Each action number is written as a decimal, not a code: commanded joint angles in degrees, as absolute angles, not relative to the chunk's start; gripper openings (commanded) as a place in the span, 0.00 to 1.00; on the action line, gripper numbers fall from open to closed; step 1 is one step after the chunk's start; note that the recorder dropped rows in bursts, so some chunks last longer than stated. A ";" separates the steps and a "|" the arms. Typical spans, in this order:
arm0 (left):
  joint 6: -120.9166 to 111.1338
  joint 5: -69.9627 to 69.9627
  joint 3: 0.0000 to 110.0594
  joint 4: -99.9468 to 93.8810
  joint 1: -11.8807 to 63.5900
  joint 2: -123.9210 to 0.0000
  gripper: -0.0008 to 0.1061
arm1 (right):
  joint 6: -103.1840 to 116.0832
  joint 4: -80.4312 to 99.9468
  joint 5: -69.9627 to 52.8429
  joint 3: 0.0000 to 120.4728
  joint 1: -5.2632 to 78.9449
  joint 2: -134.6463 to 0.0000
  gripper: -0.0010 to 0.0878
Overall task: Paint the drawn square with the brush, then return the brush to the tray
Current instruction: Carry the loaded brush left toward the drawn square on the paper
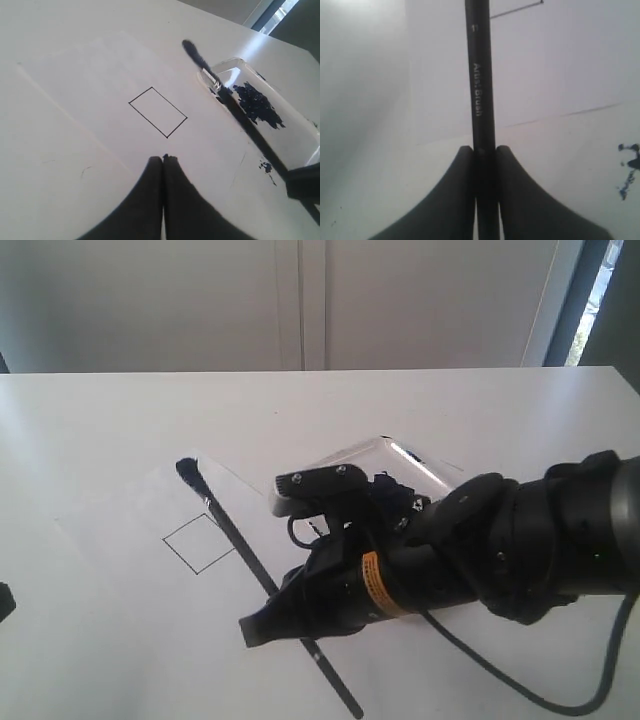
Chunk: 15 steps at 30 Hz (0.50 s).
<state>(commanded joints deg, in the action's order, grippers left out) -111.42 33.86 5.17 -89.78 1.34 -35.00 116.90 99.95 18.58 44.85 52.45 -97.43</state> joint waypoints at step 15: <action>-79.26 46.59 7.41 -64.95 1.34 -59.14 0.01 | 120.06 85.91 23.85 44.65 54.25 -98.38 0.01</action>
<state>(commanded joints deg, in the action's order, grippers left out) -79.26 46.59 7.41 -64.95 1.34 -59.14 120.06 85.91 23.85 44.65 54.25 -98.38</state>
